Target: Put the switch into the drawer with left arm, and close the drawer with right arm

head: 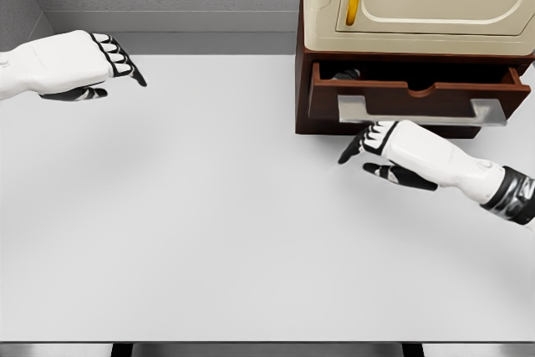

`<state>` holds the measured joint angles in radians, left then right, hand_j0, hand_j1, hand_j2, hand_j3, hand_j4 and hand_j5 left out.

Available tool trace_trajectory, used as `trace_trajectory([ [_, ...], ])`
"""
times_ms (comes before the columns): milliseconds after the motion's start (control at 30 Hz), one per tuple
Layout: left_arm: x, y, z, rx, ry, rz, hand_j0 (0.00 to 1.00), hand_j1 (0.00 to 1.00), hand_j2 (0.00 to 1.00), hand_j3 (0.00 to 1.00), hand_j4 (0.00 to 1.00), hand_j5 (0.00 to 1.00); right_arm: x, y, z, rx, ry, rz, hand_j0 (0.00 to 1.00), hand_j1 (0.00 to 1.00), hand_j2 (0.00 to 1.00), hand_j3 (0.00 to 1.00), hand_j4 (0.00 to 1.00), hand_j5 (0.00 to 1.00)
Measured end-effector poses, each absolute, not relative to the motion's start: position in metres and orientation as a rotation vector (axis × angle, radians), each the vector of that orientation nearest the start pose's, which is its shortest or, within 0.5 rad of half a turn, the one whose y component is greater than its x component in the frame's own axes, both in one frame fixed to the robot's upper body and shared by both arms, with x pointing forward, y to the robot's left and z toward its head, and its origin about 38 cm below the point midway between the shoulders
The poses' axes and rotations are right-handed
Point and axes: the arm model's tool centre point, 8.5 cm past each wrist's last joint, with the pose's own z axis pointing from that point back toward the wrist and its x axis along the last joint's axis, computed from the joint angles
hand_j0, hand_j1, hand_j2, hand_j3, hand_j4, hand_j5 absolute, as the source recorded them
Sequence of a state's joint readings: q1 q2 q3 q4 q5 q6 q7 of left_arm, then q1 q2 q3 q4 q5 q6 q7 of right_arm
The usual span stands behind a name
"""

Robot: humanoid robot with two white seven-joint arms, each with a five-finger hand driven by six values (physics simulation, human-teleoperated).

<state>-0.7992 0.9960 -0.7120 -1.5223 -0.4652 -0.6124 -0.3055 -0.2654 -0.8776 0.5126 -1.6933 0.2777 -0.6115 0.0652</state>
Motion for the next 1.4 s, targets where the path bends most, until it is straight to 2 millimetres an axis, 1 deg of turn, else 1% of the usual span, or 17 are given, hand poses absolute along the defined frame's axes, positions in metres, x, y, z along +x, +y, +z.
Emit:
trace_trajectory([
  [33, 0.434, 0.326, 0.294, -0.923, 1.948, 2.806, 0.56, 0.56, 0.56, 0.56, 0.56, 0.56, 0.354, -0.285, 0.189, -0.236, -1.905, 1.667, 0.6, 0.6, 0.6, 0.6, 0.6, 0.6],
  [67, 0.434, 0.326, 0.294, -0.923, 1.948, 2.806, 0.55, 0.55, 0.55, 0.55, 0.55, 0.55, 0.355, -0.286, 0.188, -0.241, -1.899, 1.67, 0.6, 0.6, 0.6, 0.6, 0.6, 0.6],
  [167, 0.434, 0.327, 0.294, -0.925, 1.949, 2.805, 0.55, 0.55, 0.55, 0.55, 0.55, 0.55, 0.357, -0.29, 0.189, -0.256, -1.888, 1.677, 0.6, 0.6, 0.6, 0.6, 0.6, 0.6],
  [333, 0.434, 0.327, 0.295, -0.928, 1.949, 2.803, 0.55, 0.55, 0.55, 0.55, 0.55, 0.55, 0.366, -0.294, 0.202, -0.292, -1.91, 1.671, 0.6, 0.6, 0.6, 0.6, 0.6, 0.6],
  [467, 0.434, 0.327, 0.295, -0.929, 1.948, 2.803, 0.55, 0.55, 0.55, 0.55, 0.55, 0.55, 0.371, -0.296, 0.208, -0.311, -1.918, 1.664, 0.6, 0.6, 0.6, 0.6, 0.6, 0.6],
  [700, 0.434, 0.327, 0.295, -0.929, 1.948, 2.803, 0.55, 0.55, 0.55, 0.55, 0.55, 0.55, 0.374, -0.298, 0.21, -0.322, -1.918, 1.66, 0.61, 0.61, 0.61, 0.61, 0.61, 0.61],
  [900, 0.434, 0.327, 0.295, -0.93, 1.948, 2.803, 0.55, 0.55, 0.55, 0.55, 0.55, 0.55, 0.373, -0.299, 0.208, -0.321, -1.913, 1.66, 0.61, 0.61, 0.61, 0.61, 0.61, 0.61],
  [1033, 0.434, 0.327, 0.295, -0.931, 1.949, 2.802, 0.55, 0.55, 0.55, 0.55, 0.55, 0.55, 0.367, -0.297, 0.2, -0.3, -1.896, 1.667, 0.59, 0.59, 0.59, 0.59, 0.59, 0.59],
  [1200, 0.434, 0.327, 0.295, -0.931, 1.949, 2.802, 0.56, 0.56, 0.56, 0.56, 0.56, 0.56, 0.362, -0.294, 0.199, -0.293, -1.891, 1.696, 0.59, 0.59, 0.59, 0.59, 0.59, 0.59],
  [1400, 0.434, 0.327, 0.295, -0.931, 1.949, 2.802, 0.58, 0.58, 0.58, 0.58, 0.58, 0.58, 0.365, -0.305, 0.198, -0.319, -1.856, 1.704, 0.62, 0.62, 0.62, 0.62, 0.62, 0.62],
])
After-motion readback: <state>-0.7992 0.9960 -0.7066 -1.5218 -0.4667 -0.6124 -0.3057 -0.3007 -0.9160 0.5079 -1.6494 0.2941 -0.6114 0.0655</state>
